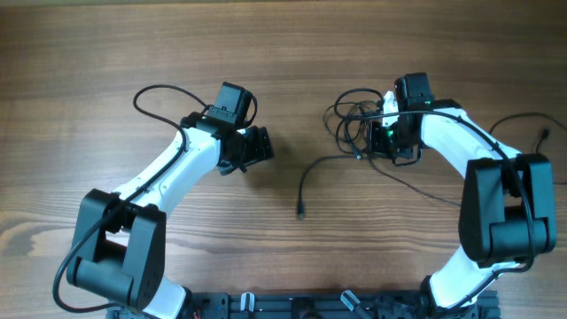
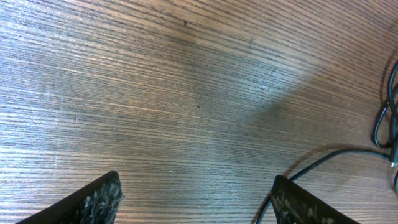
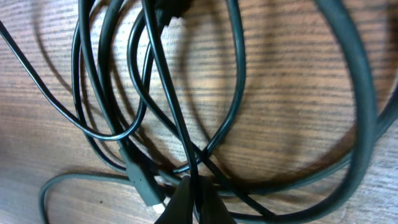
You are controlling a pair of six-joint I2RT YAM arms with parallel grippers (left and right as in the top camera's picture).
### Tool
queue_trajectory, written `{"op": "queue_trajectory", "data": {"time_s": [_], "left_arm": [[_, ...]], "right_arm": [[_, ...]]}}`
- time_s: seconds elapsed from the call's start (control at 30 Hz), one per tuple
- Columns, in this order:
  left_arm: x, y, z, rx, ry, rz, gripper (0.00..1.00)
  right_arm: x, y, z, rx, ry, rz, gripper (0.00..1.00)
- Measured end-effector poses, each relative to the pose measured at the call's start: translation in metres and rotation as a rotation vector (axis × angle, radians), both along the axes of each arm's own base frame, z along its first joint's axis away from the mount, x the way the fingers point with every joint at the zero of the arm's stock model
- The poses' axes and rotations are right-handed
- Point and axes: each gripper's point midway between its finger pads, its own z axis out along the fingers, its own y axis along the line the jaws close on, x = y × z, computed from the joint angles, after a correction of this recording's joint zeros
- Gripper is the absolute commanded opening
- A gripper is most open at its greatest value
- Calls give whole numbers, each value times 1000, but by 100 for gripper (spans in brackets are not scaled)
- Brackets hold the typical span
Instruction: Untangle cables
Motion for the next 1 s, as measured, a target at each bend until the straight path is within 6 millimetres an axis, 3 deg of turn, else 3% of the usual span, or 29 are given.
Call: {"op": "queue_trajectory", "data": {"time_s": [0.13, 0.27, 0.4, 0.53, 0.57, 0.63, 0.7, 0.87, 1.0], "left_arm": [[-1, 0, 0, 1, 3, 0, 79], [-1, 0, 0, 1, 3, 0, 79], [-1, 0, 0, 1, 3, 0, 79], [-1, 0, 0, 1, 3, 0, 79], [-1, 0, 0, 1, 3, 0, 79], [-1, 0, 0, 1, 3, 0, 79], [-1, 0, 0, 1, 3, 0, 79], [-1, 0, 0, 1, 3, 0, 79], [-1, 0, 0, 1, 3, 0, 79]], "right_arm": [[-16, 10, 10, 57, 69, 49, 4], [-8, 17, 53, 94, 29, 116, 4], [24, 22, 142, 111, -230, 170, 4], [35, 15, 229, 95, -501, 171, 4], [35, 9, 243, 77, -544, 154, 4], [36, -16, 268, -19, -625, 62, 4], [37, -49, 275, -134, -641, -62, 4], [33, -144, 269, -411, -585, -370, 4], [16, -215, 259, -538, -502, -591, 4]]}}
